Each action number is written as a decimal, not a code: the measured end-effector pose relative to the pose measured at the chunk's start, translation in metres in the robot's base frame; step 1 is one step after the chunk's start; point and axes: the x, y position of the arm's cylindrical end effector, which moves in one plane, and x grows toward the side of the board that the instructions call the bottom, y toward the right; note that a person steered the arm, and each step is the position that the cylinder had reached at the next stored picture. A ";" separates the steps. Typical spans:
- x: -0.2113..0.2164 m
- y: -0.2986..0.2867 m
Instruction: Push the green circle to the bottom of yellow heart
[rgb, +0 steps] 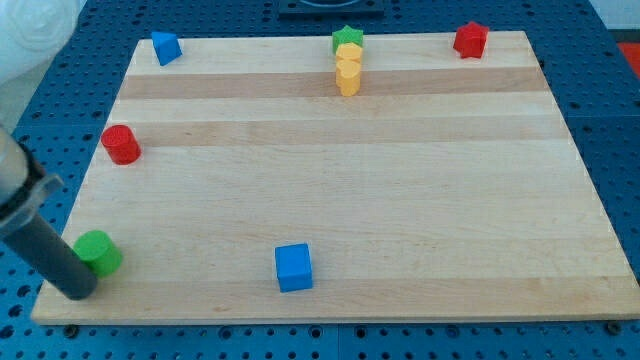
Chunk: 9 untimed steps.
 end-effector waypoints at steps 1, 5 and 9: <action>-0.017 -0.005; -0.116 0.051; -0.197 0.169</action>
